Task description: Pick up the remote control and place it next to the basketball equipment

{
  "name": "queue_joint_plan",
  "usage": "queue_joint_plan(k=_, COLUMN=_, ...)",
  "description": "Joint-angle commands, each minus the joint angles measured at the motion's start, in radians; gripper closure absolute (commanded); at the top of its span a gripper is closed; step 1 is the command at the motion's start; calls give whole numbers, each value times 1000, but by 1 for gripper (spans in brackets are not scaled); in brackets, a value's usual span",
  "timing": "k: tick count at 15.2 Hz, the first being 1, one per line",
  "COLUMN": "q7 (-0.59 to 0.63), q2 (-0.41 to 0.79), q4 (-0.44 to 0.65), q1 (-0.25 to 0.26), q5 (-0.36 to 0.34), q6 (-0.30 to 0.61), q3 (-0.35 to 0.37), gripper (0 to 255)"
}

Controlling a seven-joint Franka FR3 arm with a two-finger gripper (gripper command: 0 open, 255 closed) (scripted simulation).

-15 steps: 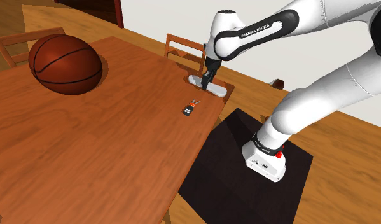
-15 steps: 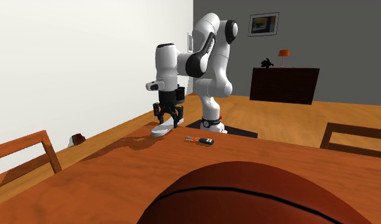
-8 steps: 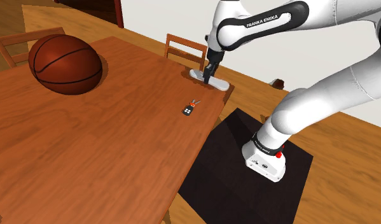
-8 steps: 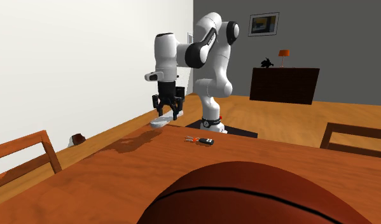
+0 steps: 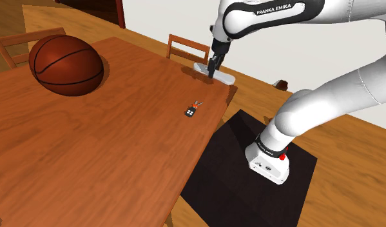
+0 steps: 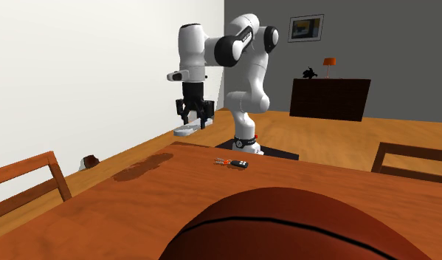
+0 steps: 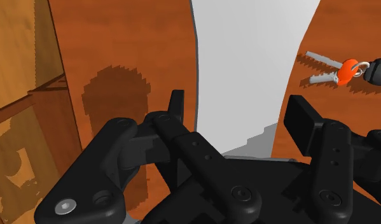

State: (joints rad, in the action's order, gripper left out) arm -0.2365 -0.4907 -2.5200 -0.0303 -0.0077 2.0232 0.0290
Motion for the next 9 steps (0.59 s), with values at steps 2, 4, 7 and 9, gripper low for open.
queue_joint_plan(k=2, q7=-1, q2=-12, q4=31, q1=0, q5=0, q6=-43, q3=0, gripper=255)
queue_joint_plan(k=4, q7=-1, q2=-18, q4=53, q1=0, q5=1, q6=-72, q3=-1, gripper=255)
queue_joint_plan(k=7, q7=-2, q2=-26, q4=88, q1=0, q5=1, q6=-114, q3=-1, gripper=255)
queue_joint_plan(k=9, q7=-3, q2=-31, q4=111, q1=0, q5=1, q6=-142, q3=-1, gripper=255)
